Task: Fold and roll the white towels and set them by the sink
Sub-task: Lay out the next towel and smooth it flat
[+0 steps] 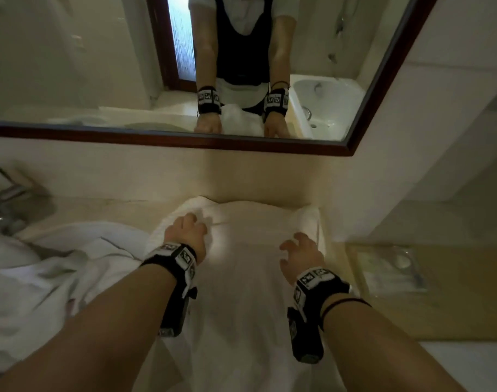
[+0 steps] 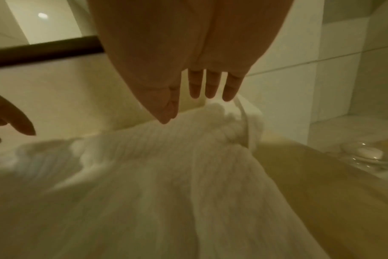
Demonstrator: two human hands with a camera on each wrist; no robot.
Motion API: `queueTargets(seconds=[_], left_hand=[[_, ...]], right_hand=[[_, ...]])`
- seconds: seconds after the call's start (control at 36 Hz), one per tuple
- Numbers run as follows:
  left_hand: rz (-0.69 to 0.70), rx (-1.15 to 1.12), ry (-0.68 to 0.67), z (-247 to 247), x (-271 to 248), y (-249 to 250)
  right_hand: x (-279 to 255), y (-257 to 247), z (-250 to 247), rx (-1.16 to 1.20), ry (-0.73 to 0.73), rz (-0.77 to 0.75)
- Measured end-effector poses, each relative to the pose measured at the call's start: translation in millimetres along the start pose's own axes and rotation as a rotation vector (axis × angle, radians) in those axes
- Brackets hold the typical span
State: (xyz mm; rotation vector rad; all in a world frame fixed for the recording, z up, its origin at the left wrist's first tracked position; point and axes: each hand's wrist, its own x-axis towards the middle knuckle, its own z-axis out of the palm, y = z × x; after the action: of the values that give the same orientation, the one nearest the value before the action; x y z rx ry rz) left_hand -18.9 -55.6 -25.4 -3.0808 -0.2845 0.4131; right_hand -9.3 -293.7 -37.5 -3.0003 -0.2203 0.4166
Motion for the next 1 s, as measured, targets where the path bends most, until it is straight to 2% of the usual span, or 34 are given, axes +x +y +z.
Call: queueTargets(seconds=[0.11, 0.17, 0.25, 0.39, 0.47, 0.53, 0.58, 0.72, 0.78, 0.86, 0.92, 0.94, 1.0], left_hand=[[0.030, 0.019, -0.102, 34.3, -40.1, 17.1], [0.000, -0.014, -0.123, 49.0, -61.0, 22.7], [-0.050, -0.098, -0.151, 68.6, -92.0, 27.4], [-0.010, -0.028, -0.059, 84.3, -130.7, 54.1], [0.126, -0.011, -0.120, 82.4, -138.2, 83.7], [0.165, -0.064, -0.258, 84.1, -135.9, 102.5], [0.124, -0.091, -0.402, 89.7, -132.3, 113.6], [0.048, 0.073, -0.399, 86.7, -133.3, 114.9], [0.015, 0.074, -0.415, 94.1, -122.7, 111.3], [0.070, 0.166, -0.430, 86.7, -120.3, 111.5], [0.096, 0.193, -0.450, 63.6, -127.2, 119.7], [0.112, 0.166, -0.408, 56.0, -126.3, 122.2], [0.122, 0.130, -0.361, 48.9, -114.4, 125.9]], right_hand=[[-32.5, 11.6, 31.0, 0.098, -0.069, 0.139], [-49.4, 19.6, 42.1, 0.210, -0.084, 0.263], [-72.1, 38.7, 57.1, 0.262, -0.155, 0.358], [-102.4, 53.6, 66.7, 0.194, -0.276, 0.283], [-115.3, 59.5, 69.3, 0.108, -0.312, 0.145], [-118.5, 65.5, 72.5, 0.146, -0.322, 0.148], [-122.5, 74.1, 70.7, 0.128, -0.307, 0.173], [-149.7, 116.2, 58.3, 0.075, -0.490, 0.349], [-161.3, 125.6, 50.8, 0.121, -0.491, 0.383], [-154.9, 124.8, 44.1, 0.165, -0.327, 0.426], [-137.5, 116.3, 41.6, 0.134, -0.228, 0.359], [-129.7, 110.1, 39.9, 0.136, -0.205, 0.325], [-115.2, 94.9, 34.0, 0.150, -0.227, 0.266]])
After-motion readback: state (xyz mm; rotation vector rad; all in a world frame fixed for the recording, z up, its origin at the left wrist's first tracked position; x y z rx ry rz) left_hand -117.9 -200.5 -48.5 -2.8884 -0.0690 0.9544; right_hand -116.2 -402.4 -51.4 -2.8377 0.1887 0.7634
